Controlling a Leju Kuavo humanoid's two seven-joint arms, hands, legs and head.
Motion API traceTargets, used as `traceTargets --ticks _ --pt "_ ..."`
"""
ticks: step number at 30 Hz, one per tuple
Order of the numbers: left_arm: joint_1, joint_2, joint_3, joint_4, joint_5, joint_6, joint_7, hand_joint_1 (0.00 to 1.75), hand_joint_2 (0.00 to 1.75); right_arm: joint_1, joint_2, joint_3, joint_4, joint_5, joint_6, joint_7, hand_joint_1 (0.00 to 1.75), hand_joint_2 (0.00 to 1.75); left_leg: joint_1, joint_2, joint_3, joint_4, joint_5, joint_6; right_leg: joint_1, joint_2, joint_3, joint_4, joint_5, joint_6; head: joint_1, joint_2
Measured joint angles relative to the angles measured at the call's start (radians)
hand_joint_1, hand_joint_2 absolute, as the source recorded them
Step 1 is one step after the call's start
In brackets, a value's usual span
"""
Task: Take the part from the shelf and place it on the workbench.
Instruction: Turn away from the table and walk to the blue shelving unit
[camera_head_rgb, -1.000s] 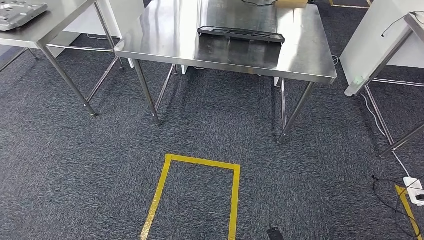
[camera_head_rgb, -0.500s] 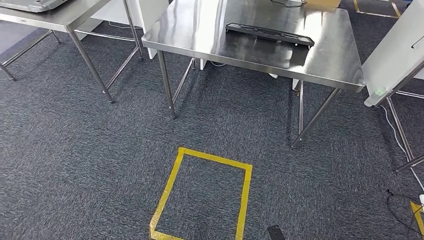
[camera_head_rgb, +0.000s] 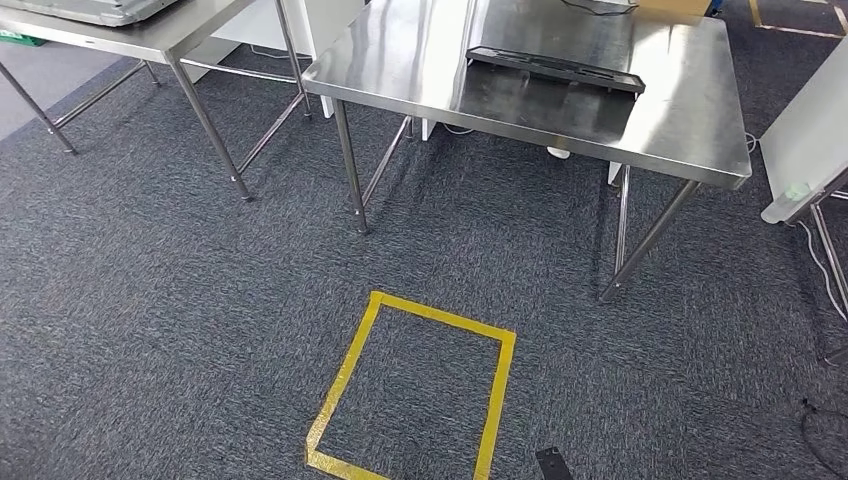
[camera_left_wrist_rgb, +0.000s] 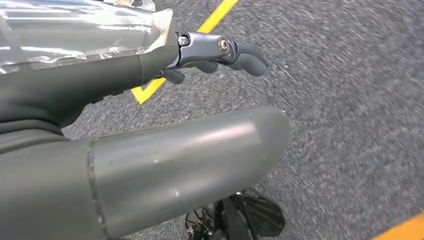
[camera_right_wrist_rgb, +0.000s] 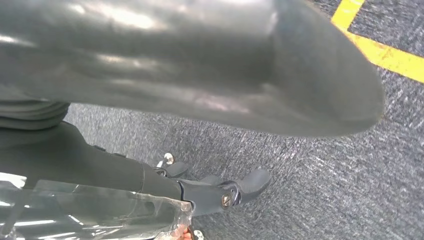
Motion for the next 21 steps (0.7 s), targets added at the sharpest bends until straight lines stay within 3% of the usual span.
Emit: traceTargets --ticks 1,2,4,6,7,9,11,12,14,16,17,18,20,21 --pt "0.001 0.0 0.0 0.0 0.001 0.001 -0.002 0.0 0.0 0.0 0.0 0.0 0.0 0.003 0.003 0.002 0.0 0.0 0.001 0.002 -0.001 0.008 0.004 -0.001 0.0 -0.006 0.0 0.0 0.0 0.0 0.0 0.0" --pt "0.002 0.001 0.0 0.0 0.003 0.002 -0.004 0.0 0.0 0.0 0.0 0.0 0.0 0.006 0.006 0.004 0.0 0.0 0.002 0.005 0.017 -0.021 0.024 -0.001 0.001 -0.011 0.0 0.0 0.0 0.0 0.0 0.0" --pt "0.003 0.002 0.001 0.0 0.006 0.003 -0.011 0.0 0.0 -0.003 0.001 0.0 0.001 0.013 0.013 0.007 0.0 0.0 0.004 0.026 0.087 -0.146 0.081 0.002 0.001 -0.022 0.004 0.001 -0.001 0.002 0.0 0.0" --pt "0.0 0.002 0.001 0.0 0.008 0.004 -0.019 0.0 0.0 -0.006 0.001 0.0 0.001 0.021 0.02 0.011 0.0 0.0 0.0 0.051 0.146 -0.26 0.116 0.01 0.009 -0.033 0.003 0.006 -0.005 0.01 0.0 0.0" --pt "-0.001 0.002 0.001 0.0 0.008 0.005 -0.021 0.0 0.0 -0.008 0.001 0.001 0.001 0.023 0.023 0.012 0.0 0.0 -0.003 0.055 0.155 -0.281 0.119 0.016 0.013 -0.039 0.002 0.007 -0.006 0.016 0.001 0.0" --pt "0.0 0.001 0.001 0.0 0.008 0.006 -0.024 0.0 0.0 -0.011 0.001 0.001 0.001 0.026 0.026 0.014 0.0 0.0 -0.01 0.041 0.15 -0.286 0.122 0.032 0.017 -0.05 0.0 0.005 -0.005 0.028 0.004 0.0" --pt "0.001 0.0 0.001 0.0 0.008 0.008 -0.025 0.0 0.0 -0.014 0.001 0.001 0.001 0.029 0.027 0.015 0.0 0.0 -0.01 0.027 0.148 -0.294 0.131 0.048 0.014 -0.033 -0.009 0.024 -0.019 0.039 0.004 0.0" --pt "0.0 0.0 0.001 0.0 0.009 0.009 -0.026 0.0 0.0 -0.015 0.001 0.001 0.001 0.031 0.028 0.016 0.0 0.0 -0.007 0.02 0.147 -0.298 0.136 0.056 0.012 -0.015 -0.026 0.059 -0.04 0.041 0.005 0.0" --pt "-0.003 -0.001 0.002 0.0 0.014 0.01 -0.029 0.0 0.0 -0.012 0.001 0.002 0.001 0.035 0.03 0.02 0.0 0.0 -0.006 0.003 0.139 -0.3 0.142 0.065 0.006 0.019 -0.086 0.185 -0.1 0.038 0.008 0.0" --pt "-0.001 -0.002 0.003 0.0 0.019 0.01 -0.033 0.0 0.0 -0.009 0.001 0.002 0.002 0.04 0.034 0.025 0.0 0.0 -0.008 -0.017 0.132 -0.3 0.147 0.067 0.005 0.028 -0.136 0.29 -0.135 0.043 0.008 0.0" --pt "0.001 -0.002 0.004 0.0 0.019 0.01 -0.034 0.0 0.0 -0.009 0.001 0.002 0.002 0.042 0.035 0.026 0.0 0.0 -0.008 -0.026 0.13 -0.299 0.149 0.065 0.005 0.03 -0.132 0.287 -0.128 0.049 0.008 0.0" --pt "0.003 -0.002 0.005 0.0 0.02 0.01 -0.035 0.0 0.0 -0.008 0.0 0.003 0.002 0.043 0.035 0.027 0.0 0.0 -0.008 -0.036 0.129 -0.299 0.152 0.063 0.004 0.032 -0.109 0.243 -0.105 0.057 0.008 0.0" --pt "0.005 -0.003 0.005 0.0 0.019 0.01 -0.037 0.0 0.0 -0.009 0.0 0.003 0.002 0.045 0.036 0.027 0.0 0.0 -0.008 -0.056 0.129 -0.298 0.156 0.057 0.003 0.055 -0.032 0.092 -0.049 0.065 0.008 0.0" --pt "0.005 -0.004 0.005 0.0 0.018 0.01 -0.04 0.0 0.0 -0.01 0.0 0.003 0.002 0.045 0.037 0.026 0.0 0.0 -0.01 -0.064 0.128 -0.298 0.158 0.052 0.003 0.065 -0.007 0.036 -0.031 0.062 0.008 0.0"
